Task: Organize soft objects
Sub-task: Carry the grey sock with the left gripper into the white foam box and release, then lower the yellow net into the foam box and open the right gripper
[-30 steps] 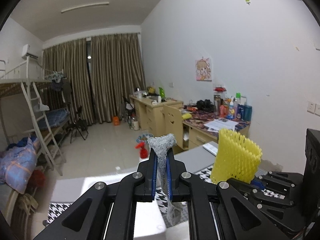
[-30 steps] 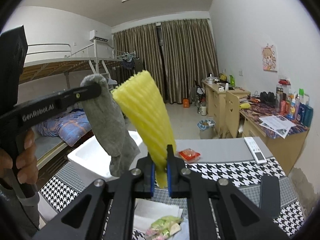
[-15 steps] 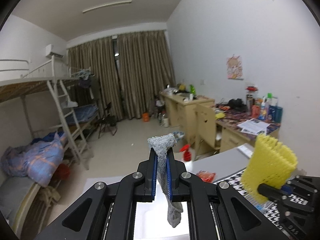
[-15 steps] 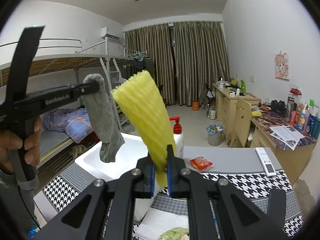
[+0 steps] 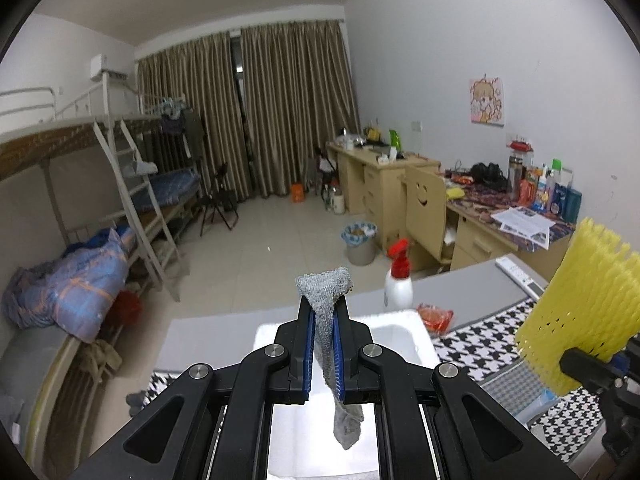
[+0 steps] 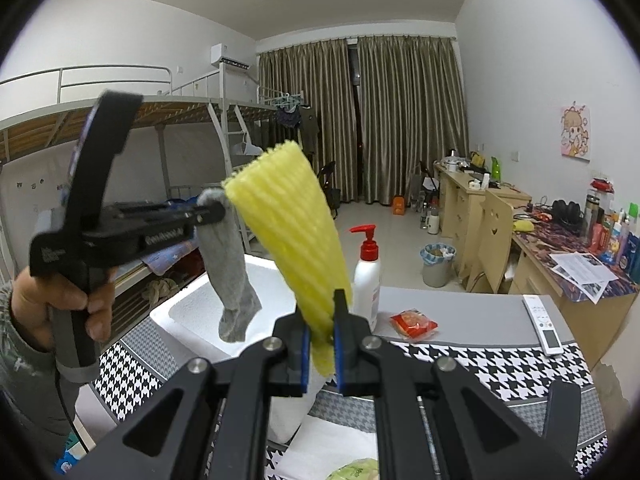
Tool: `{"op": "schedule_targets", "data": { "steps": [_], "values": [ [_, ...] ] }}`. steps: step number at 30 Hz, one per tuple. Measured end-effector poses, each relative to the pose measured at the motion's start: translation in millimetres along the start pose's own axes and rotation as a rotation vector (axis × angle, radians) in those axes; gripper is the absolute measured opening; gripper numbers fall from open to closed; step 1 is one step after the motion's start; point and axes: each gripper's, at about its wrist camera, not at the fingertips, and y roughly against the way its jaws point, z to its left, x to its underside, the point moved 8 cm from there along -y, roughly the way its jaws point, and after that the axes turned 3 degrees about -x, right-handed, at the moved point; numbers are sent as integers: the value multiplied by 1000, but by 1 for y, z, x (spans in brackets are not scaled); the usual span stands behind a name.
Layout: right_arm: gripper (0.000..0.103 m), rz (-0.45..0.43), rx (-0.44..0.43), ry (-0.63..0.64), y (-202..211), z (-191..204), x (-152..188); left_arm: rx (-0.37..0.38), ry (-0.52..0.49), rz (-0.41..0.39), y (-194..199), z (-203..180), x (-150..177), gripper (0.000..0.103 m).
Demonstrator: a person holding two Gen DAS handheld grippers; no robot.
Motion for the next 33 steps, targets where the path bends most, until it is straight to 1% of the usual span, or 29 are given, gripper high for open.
{"op": "schedule_targets", "data": {
  "steps": [9, 12, 13, 14, 15, 16, 17, 19, 21, 22, 23, 24, 26, 29, 33],
  "values": [
    [12, 25, -9, 4, -12, 8, 4, 24, 13, 100, -31, 3, 31, 9],
    [13, 33, -8, 6, -16, 9, 4, 40, 13, 127, -37, 2, 38, 14],
    [13, 35, -9, 7, -17, 10, 3, 41, 11, 133, -39, 2, 39, 24],
    [13, 38, -8, 7, -18, 11, 3, 42, 9, 139, -39, 4, 42, 42],
    [13, 39, -7, 8, -19, 11, 3, 48, 19, 139, -39, 5, 45, 51],
    [13, 41, -7, 10, -20, 11, 2, 46, 30, 134, -39, 8, 46, 66],
    [13, 43, -8, 12, -21, 12, 2, 42, 34, 129, -39, 9, 47, 74],
    [13, 43, -10, 15, -22, 15, 1, 39, 43, 114, -35, 12, 48, 80],
    [13, 47, -14, 17, -25, 18, 1, 39, 54, 87, -29, 16, 48, 89],
    [13, 49, -14, 19, -26, 19, 1, 31, 58, 78, -28, 18, 48, 95],
    [13, 51, -16, 21, -27, 21, 0, 16, 65, 61, -24, 21, 47, 97],
    [13, 52, -18, 23, -29, 22, 0, 13, 73, 43, -20, 23, 46, 97],
    [13, 53, -24, 28, -32, 23, -1, 11, 80, 24, -14, 27, 44, 101],
    [13, 54, -35, 33, -35, 28, -3, -6, 72, -17, -4, 31, 41, 102],
    [13, 62, -50, 40, -43, 35, -6, -11, 87, -36, 6, 38, 41, 102]
  ]
}}
